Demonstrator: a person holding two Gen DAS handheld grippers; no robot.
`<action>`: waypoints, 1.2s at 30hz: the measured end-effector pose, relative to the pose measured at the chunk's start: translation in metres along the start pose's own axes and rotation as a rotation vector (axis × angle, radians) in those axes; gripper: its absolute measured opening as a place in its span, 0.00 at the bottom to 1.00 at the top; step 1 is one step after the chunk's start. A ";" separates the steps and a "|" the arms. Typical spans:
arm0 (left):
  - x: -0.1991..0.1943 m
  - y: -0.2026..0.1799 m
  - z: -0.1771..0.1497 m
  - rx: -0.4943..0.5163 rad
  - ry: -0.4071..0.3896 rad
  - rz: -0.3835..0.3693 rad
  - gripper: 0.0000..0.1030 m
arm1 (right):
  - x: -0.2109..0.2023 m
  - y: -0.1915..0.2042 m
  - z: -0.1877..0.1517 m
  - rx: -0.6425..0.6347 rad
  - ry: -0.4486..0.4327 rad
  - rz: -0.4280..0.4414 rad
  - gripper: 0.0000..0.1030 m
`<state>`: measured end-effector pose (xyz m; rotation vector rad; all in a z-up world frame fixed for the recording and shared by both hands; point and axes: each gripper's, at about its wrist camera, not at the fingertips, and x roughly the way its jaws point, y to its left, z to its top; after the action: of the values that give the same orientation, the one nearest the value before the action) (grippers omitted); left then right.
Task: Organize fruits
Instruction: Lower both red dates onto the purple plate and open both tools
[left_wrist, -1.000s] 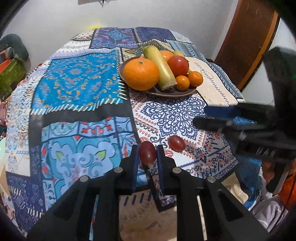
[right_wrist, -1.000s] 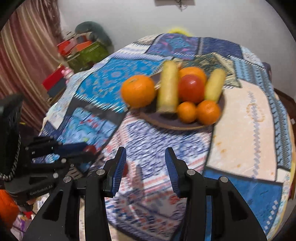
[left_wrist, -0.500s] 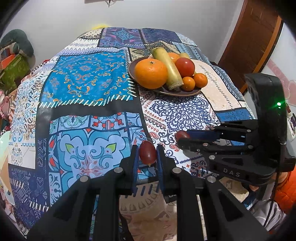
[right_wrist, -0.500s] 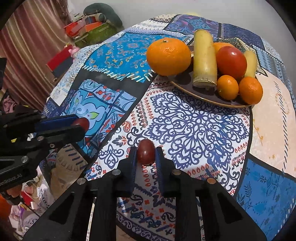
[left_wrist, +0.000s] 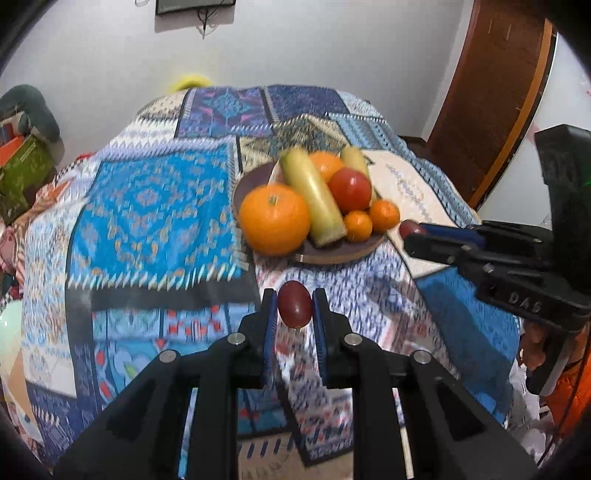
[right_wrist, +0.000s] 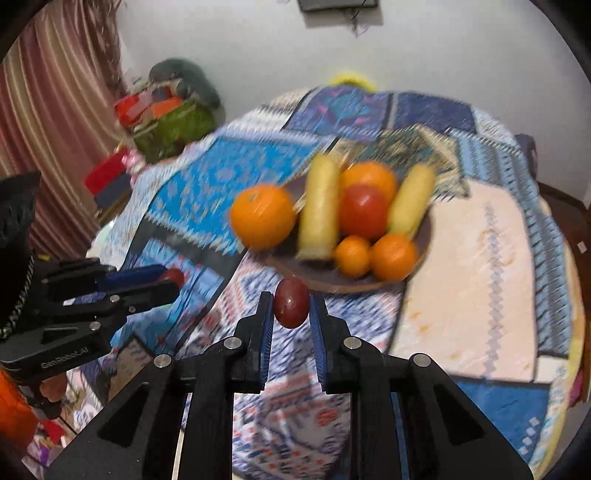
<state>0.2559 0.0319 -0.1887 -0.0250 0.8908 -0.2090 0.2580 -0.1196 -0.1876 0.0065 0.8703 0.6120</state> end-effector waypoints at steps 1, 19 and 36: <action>0.001 -0.001 0.005 0.003 -0.008 0.002 0.18 | -0.005 -0.004 0.005 0.003 -0.018 -0.009 0.17; 0.052 -0.013 0.086 0.033 -0.061 -0.014 0.18 | 0.003 -0.048 0.059 0.040 -0.162 -0.067 0.17; 0.097 -0.008 0.088 0.016 -0.007 -0.023 0.23 | 0.055 -0.071 0.070 0.065 -0.068 -0.071 0.25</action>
<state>0.3816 -0.0003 -0.2068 -0.0212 0.8818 -0.2376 0.3705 -0.1342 -0.1986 0.0545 0.8205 0.5142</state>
